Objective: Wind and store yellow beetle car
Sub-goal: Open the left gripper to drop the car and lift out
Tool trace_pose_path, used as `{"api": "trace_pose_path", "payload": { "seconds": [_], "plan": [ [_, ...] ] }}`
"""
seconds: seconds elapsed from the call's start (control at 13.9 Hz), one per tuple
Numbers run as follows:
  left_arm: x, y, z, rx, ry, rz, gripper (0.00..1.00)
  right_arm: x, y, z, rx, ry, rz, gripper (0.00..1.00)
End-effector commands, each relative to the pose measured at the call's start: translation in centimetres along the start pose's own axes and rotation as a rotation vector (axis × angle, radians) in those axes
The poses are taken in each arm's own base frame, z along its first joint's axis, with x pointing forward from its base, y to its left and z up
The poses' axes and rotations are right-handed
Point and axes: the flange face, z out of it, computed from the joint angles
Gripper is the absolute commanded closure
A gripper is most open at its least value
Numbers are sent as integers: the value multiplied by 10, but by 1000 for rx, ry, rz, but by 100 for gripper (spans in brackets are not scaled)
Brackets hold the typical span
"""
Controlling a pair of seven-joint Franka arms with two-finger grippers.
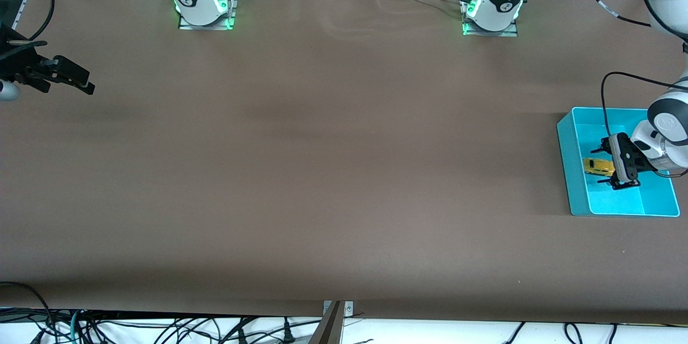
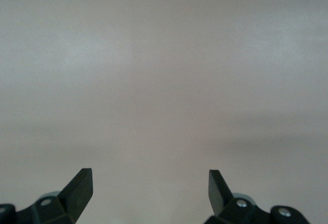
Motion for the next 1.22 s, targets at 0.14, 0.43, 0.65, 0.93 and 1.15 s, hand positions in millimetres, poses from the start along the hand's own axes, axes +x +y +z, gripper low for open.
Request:
{"api": "trace_pose_path", "payload": {
  "seconds": [0.14,0.43,0.65,0.93,1.15],
  "plan": [
    [113,27,-96,-10,-71,-386,0,-9,5,-7,3,-14,-6,0],
    [194,58,-157,15,-42,-780,0,-10,6,-7,-19,-18,-2,0],
    [226,84,-202,43,-20,-1098,0,-9,8,-6,-17,-20,2,0],
    [253,110,-255,174,-83,-1237,0,-8,9,-6,-17,-17,-4,0],
    [262,99,-282,303,24,-1209,0,-8,9,-4,-16,-23,-5,0]
  ]
}}
